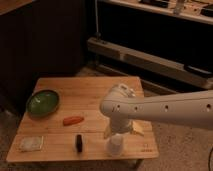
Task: Place the ceramic cup over the eraser
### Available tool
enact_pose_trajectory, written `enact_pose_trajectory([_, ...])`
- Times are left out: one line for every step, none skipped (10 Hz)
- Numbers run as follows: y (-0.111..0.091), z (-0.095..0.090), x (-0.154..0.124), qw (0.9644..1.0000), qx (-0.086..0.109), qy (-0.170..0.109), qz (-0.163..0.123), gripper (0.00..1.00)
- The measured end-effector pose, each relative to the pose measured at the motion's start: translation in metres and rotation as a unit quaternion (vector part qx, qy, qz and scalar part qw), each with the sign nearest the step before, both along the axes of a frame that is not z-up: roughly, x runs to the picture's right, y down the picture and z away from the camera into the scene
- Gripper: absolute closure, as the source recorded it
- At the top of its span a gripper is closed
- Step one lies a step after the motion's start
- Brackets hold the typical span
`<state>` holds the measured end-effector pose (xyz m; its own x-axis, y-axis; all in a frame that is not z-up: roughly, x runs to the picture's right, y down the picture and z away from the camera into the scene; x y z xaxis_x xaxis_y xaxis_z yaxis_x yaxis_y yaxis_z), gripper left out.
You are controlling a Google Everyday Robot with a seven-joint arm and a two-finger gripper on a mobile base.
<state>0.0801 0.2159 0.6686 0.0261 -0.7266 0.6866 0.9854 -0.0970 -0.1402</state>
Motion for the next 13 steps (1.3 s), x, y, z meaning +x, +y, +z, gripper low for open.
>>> enact_pose_trajectory([0.0012,-0.0004,-0.0002,1.0000,-0.001,0.000,-0.002,0.04])
enact_pose_trajectory([0.0024,-0.0007,0.0000,1.0000,-0.002,0.000,-0.003,0.04])
enact_pose_trajectory([0.0034,-0.0010,0.0003,1.0000,-0.003,0.000,-0.003,0.04])
enact_pose_trajectory([0.0044,-0.0008,0.0001,1.0000,-0.005,0.000,-0.004,0.04])
enact_pose_trajectory([0.0054,-0.0004,0.0001,1.0000,-0.006,-0.001,-0.005,0.04])
enact_pose_trajectory([0.0059,-0.0004,0.0003,1.0000,-0.006,-0.001,-0.006,0.04])
enact_pose_trajectory([0.0068,-0.0003,0.0006,0.9999,-0.007,-0.002,-0.008,0.04])
enact_pose_trajectory([0.0072,-0.0001,0.0006,0.9999,-0.008,-0.002,-0.009,0.04])
enact_pose_trajectory([0.0069,0.0000,0.0004,0.9999,-0.008,-0.002,-0.009,0.04])
enact_pose_trajectory([0.0071,0.0003,0.0007,0.9999,-0.009,-0.002,-0.010,0.04])
enact_pose_trajectory([0.0073,0.0003,0.0006,0.9999,-0.010,-0.002,-0.010,0.04])
enact_pose_trajectory([0.0078,0.0005,0.0005,0.9999,-0.010,-0.003,-0.011,0.04])
enact_pose_trajectory([0.0079,0.0006,0.0005,0.9999,-0.011,-0.003,-0.012,0.04])
